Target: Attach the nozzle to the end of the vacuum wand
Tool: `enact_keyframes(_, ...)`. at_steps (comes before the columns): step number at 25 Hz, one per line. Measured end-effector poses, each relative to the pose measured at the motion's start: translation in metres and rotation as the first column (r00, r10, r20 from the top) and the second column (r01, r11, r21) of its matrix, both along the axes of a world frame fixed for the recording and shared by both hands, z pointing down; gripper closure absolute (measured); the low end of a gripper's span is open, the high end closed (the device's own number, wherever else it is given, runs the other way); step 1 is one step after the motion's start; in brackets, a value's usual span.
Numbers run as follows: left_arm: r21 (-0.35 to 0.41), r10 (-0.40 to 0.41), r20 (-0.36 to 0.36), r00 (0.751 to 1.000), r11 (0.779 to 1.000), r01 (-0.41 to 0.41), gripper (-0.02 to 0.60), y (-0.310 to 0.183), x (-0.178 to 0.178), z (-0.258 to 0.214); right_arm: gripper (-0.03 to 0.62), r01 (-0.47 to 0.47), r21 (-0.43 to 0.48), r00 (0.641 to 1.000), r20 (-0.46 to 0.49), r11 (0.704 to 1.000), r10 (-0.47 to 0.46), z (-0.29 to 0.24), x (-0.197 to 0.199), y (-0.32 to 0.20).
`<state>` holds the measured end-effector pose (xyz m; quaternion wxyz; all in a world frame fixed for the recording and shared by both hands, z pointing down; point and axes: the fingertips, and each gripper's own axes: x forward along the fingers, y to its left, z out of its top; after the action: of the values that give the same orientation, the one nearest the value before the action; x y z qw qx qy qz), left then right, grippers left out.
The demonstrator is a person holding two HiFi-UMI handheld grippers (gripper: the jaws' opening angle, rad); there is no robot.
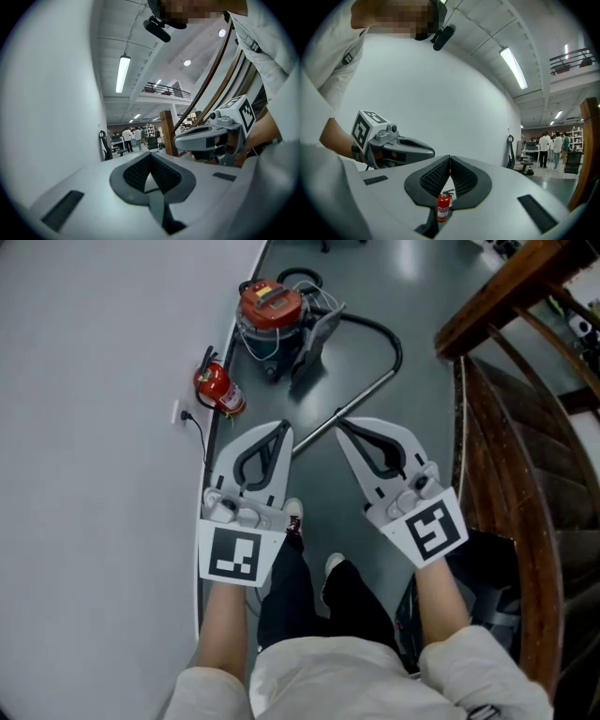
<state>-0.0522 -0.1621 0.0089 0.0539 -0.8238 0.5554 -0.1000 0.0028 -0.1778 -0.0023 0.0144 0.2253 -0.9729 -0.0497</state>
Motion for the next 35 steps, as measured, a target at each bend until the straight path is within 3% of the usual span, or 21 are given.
enact_keyframes(7,0.067,-0.023,-0.060,0.998,0.997,0.027,0.581,0.035,0.020,-0.127,0.568,-0.036,0.057,0.999,0.027,0.998,0.034,-0.124,0.035,0.034)
enact_keyframes(13,0.117,-0.009,-0.094,0.996,0.993,0.020,0.581,0.070,0.044,-0.193,0.568,-0.048,0.093,0.998,0.038,0.994,0.045,-0.186,0.056,0.076)
enact_keyframes(23,0.194,-0.050,-0.085,0.995,0.979,0.065,0.581,0.122,0.066,-0.249,0.568,-0.062,0.148,0.995,0.090,0.987,0.049,-0.245,0.091,0.126)
enact_keyframes(35,0.215,-0.087,-0.075,0.993,0.971,0.101,0.581,0.158,0.075,-0.259,0.568,-0.051,0.168,0.996,0.083,0.985,0.037,-0.258,0.095,0.156)
